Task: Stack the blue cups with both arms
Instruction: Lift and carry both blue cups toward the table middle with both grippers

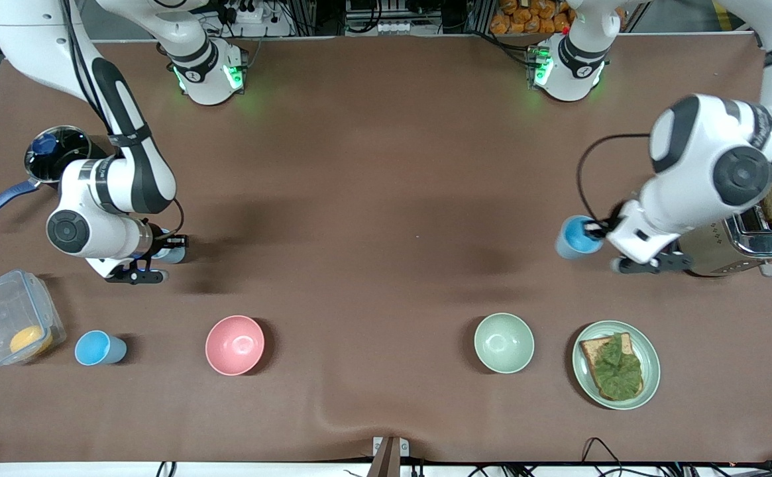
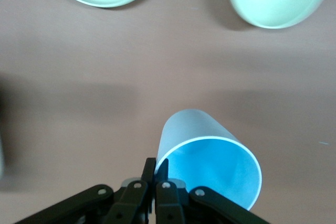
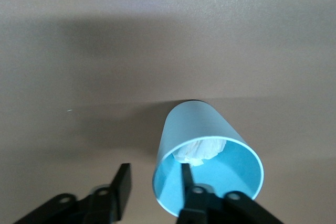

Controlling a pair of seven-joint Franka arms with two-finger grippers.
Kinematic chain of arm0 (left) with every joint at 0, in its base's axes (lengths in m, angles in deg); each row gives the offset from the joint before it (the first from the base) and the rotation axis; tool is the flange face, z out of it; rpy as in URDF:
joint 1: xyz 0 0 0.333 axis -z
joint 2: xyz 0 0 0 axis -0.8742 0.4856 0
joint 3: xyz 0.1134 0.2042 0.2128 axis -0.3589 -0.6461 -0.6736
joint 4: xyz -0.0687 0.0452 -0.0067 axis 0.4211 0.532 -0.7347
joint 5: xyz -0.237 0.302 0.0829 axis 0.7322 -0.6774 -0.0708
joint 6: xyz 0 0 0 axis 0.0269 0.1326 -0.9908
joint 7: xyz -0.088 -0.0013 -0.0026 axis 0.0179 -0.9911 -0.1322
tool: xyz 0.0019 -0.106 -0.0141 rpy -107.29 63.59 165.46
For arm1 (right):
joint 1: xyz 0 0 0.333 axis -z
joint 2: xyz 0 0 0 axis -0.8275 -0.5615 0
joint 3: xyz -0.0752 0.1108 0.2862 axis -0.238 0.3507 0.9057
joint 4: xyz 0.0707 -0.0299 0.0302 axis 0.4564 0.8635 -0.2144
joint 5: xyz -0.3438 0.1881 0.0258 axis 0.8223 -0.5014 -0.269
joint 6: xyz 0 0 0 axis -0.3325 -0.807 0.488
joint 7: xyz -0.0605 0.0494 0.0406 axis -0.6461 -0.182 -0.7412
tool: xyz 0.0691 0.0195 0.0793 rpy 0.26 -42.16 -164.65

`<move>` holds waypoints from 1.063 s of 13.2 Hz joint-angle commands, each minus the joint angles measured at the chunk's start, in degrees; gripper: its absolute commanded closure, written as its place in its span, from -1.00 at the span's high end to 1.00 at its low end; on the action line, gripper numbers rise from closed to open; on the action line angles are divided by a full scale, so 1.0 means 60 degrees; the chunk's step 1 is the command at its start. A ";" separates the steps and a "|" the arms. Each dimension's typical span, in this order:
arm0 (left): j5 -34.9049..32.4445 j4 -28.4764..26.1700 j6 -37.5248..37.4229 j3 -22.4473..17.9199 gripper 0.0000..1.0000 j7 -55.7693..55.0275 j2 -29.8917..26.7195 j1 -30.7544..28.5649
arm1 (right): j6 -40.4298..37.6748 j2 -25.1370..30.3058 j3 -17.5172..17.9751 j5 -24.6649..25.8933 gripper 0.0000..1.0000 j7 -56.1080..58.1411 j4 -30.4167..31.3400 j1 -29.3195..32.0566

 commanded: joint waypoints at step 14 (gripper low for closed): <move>0.0121 0.1417 -0.1183 0.1651 -1.00 -0.2313 0.0185 0.0160 | -0.1561 -0.0776 0.0051 -0.2705 -1.00 -0.5381 -0.2763 -0.3826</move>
